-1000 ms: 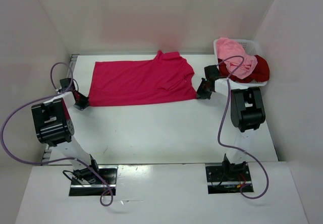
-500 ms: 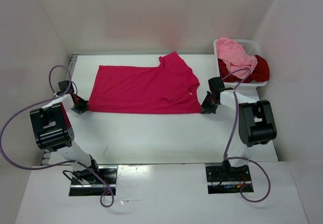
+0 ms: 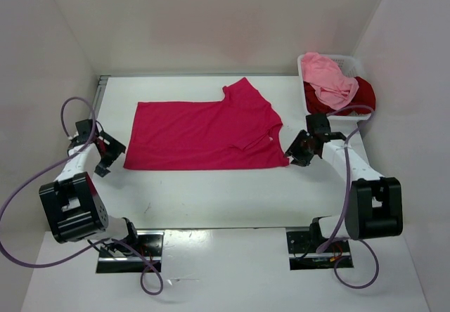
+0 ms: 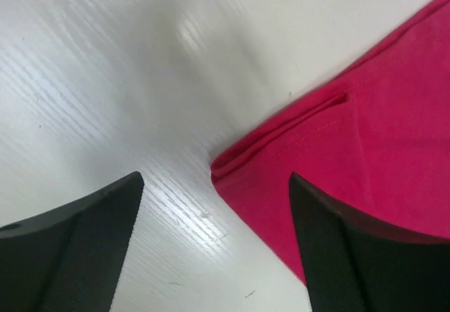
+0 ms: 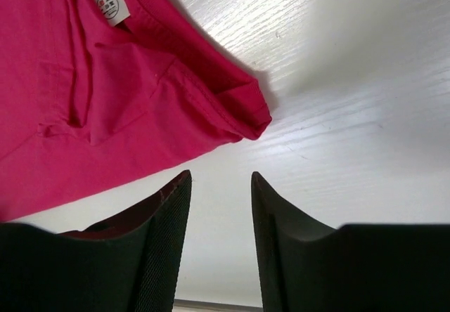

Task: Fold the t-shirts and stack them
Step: Fold the flattened tshirt in 1/3 of the way

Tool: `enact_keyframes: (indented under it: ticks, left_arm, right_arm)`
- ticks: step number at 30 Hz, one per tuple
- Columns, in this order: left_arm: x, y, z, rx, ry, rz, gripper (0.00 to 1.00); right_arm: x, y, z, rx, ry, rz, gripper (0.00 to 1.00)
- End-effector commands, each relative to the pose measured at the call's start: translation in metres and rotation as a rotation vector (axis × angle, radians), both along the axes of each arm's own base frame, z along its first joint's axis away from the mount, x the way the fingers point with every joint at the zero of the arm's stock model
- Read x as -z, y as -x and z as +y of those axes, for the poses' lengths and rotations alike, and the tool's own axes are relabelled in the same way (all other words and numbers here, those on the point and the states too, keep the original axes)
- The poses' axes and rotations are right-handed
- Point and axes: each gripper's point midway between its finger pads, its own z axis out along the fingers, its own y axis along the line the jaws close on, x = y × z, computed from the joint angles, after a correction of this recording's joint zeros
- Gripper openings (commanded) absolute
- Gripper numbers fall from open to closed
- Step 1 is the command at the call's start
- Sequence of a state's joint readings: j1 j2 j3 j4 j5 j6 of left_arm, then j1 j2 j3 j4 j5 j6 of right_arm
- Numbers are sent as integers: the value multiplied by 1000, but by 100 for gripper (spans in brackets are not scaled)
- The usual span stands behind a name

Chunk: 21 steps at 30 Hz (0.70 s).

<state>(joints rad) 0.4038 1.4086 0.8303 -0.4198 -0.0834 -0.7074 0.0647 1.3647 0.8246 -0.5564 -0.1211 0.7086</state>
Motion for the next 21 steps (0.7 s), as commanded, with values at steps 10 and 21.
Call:
enact_keyframes:
  ticks: [10,21]
  left_arm:
    - [-46,-44,-18,90,-12,-170,75]
    - [-25,-62,-227,592,110,-196,4]
  right_arm:
    - [-61,-48,48,-192,-63,-189,11]
    - [-22,-78,169,-462,-110,-181,22]
